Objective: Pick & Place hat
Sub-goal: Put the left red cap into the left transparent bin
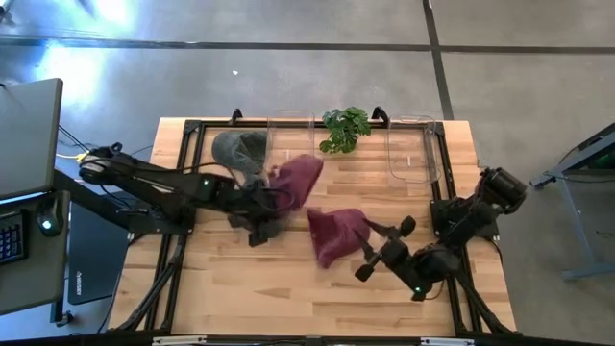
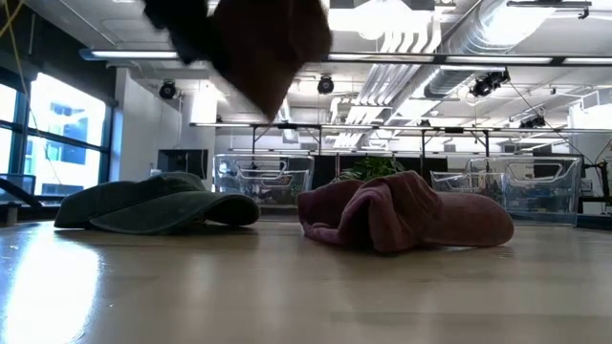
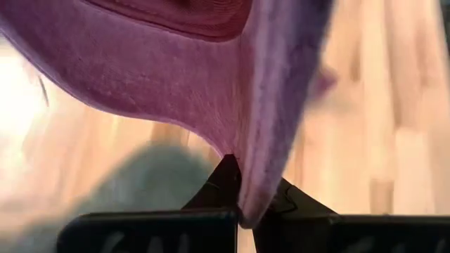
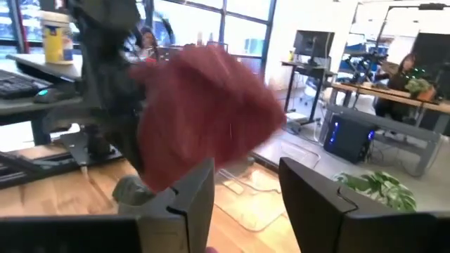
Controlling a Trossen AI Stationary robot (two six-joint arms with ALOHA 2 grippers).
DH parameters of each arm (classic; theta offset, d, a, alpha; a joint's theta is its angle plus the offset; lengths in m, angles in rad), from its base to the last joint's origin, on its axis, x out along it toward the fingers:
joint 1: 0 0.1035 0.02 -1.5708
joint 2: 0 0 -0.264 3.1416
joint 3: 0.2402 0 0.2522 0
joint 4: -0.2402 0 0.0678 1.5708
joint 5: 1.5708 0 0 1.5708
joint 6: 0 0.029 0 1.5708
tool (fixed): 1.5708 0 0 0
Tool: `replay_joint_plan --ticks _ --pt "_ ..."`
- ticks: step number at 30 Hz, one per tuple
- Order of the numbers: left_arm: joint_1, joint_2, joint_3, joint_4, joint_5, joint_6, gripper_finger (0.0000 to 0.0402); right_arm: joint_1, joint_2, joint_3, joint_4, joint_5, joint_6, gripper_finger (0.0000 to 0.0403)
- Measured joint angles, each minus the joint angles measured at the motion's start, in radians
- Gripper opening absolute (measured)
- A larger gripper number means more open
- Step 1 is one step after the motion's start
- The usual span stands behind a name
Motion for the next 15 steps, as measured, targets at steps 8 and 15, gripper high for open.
replay_joint_plan --ticks 8,15 --pt "0.025 0.013 -0.144 0.219 0.414 0.039 0.0 0.024 0.001 -0.002 -0.045 -0.008 -0.001 0.016" --pt "0.027 0.013 -0.191 0.407 0.486 -0.082 0.0 0.025 0.002 -0.002 -0.206 -0.245 0.078 0.0154"
